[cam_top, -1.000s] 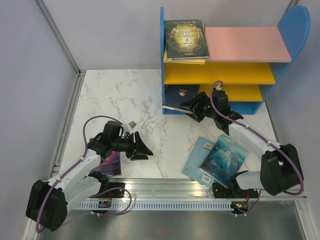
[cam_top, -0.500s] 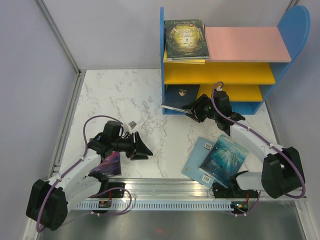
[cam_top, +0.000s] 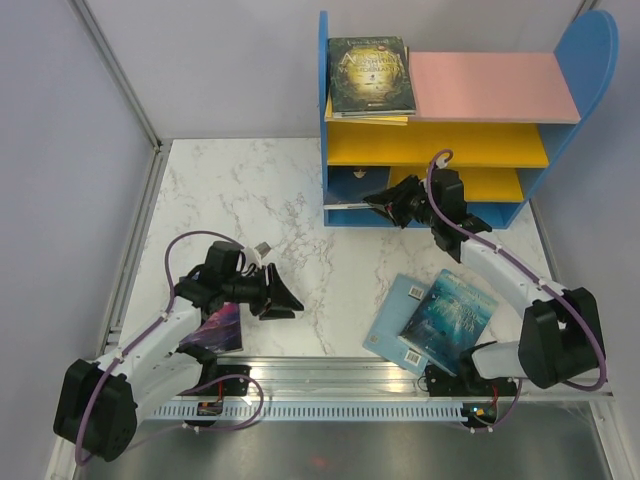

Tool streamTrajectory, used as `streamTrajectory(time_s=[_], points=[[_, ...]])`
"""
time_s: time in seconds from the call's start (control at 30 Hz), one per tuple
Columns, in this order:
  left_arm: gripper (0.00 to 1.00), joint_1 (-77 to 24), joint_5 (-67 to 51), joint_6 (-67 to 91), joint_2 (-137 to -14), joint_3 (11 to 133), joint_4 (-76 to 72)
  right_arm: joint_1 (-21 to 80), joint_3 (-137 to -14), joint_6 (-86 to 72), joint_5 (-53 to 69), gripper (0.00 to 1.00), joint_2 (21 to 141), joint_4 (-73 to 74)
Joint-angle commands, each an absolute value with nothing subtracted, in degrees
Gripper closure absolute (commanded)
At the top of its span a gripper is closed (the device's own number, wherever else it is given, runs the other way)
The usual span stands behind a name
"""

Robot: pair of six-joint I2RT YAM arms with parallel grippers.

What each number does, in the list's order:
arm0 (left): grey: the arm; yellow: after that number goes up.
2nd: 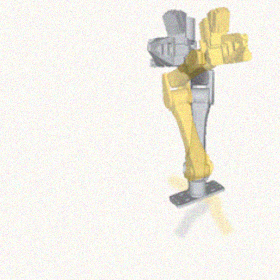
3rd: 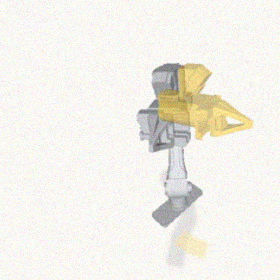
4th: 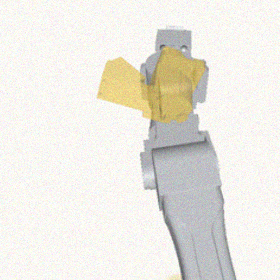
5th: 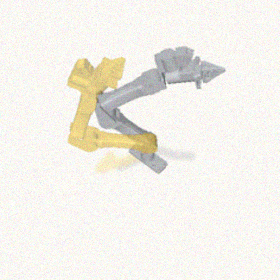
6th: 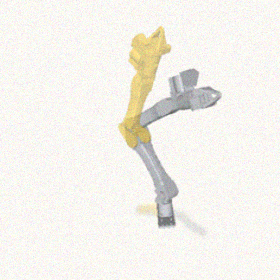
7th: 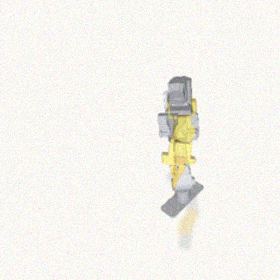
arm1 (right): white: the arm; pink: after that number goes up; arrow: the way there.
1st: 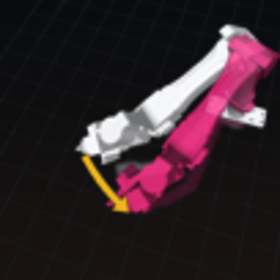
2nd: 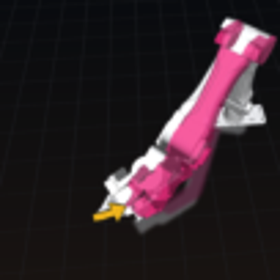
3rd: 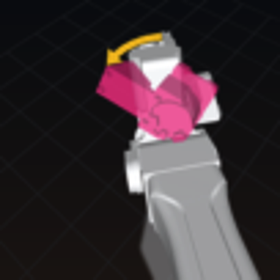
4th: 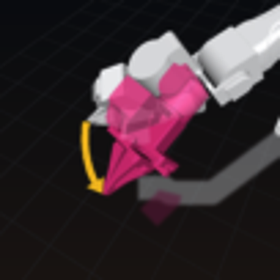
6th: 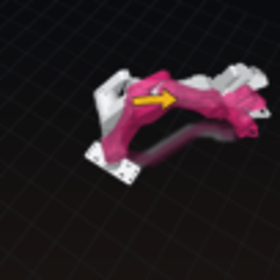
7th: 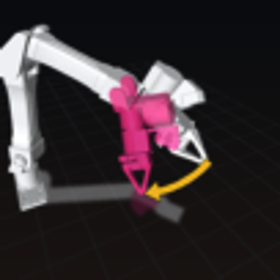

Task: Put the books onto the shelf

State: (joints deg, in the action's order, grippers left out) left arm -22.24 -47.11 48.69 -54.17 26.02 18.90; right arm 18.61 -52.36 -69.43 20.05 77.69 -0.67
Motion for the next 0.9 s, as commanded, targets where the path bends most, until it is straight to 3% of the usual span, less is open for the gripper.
streamTrajectory(time_s=[0.0, 0.33, 0.43, 0.87], points=[[0.49, -21.71, -49.04, 45.44, -53.44, 28.65, 20.56, 17.49, -55.02, -70.75, 18.81, 0.79, 83.58, -2.90], [0.50, -20.21, -48.16, 43.42, -53.35, 30.06, 23.20, 16.17, -55.64, -74.70, 16.96, 0.61, 88.32, -2.90], [0.50, -19.95, -47.73, 43.16, -53.70, 30.41, 23.47, 16.08, -55.90, -75.15, 16.70, 0.50, 89.21, -3.43], [0.51, -18.90, -45.35, 43.77, -53.79, 30.50, 23.47, 13.89, -57.74, -76.90, 21.27, 0.48, 92.02, -10.54]])
